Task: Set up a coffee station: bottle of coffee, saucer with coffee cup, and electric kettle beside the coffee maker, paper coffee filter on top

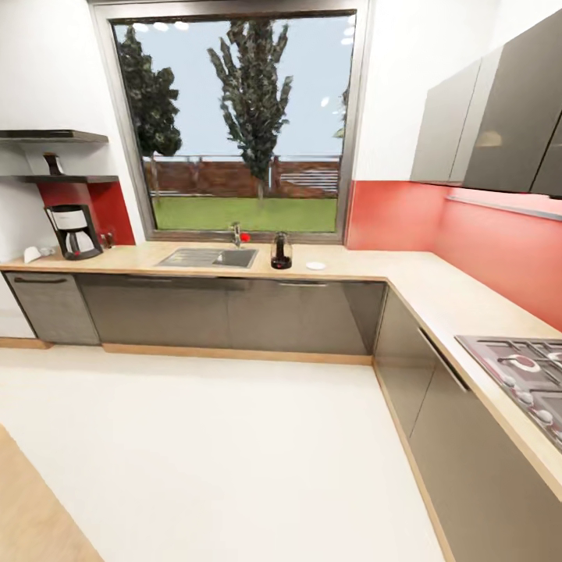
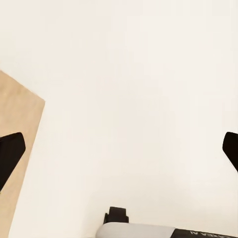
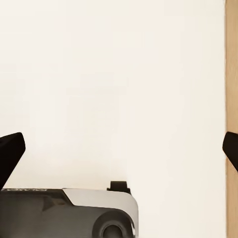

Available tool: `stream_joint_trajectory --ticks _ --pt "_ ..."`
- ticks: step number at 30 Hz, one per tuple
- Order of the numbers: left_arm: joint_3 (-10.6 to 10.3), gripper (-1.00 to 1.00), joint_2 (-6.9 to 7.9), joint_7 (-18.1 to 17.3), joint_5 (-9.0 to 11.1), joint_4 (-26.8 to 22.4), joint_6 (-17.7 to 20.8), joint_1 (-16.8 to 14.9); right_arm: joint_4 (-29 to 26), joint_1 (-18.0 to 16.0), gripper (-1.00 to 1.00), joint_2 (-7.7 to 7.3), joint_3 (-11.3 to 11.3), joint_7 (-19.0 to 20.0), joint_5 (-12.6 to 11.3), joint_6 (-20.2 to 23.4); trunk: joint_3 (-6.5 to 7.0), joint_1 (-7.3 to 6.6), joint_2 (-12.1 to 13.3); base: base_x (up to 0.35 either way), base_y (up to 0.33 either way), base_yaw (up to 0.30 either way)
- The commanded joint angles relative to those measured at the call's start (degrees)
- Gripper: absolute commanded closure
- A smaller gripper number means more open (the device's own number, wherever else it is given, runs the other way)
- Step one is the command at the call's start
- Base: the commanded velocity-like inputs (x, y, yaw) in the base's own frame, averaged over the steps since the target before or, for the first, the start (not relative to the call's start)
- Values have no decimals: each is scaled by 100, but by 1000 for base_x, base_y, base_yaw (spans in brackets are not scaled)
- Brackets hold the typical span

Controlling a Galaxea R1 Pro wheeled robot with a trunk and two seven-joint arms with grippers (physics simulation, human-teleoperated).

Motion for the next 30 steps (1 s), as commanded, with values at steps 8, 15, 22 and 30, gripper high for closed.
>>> stream_joint_trajectory --ticks 8,15,22,30 --pt "-5 -100 0 -1 49 4 -17 -6 3 -4 -100 -1 1 -12 5 -17 -13 7 -12 336 0 143" --pt "-5 -100 3 -1 46 4 -17 -5 3 -4 -100 -1 1 -6 5 -17 -13 7 -12 336 0 160" --pt "-5 -100 4 -1 47 4 -17 -6 3 -4 -100 6 1 19 5 -17 -13 7 -12 336 0 11" --pt "-5 -100 5 -1 48 4 -17 -4 3 -4 -100 8 -13 13 3 -9 -13 7 -12 336 0 0"
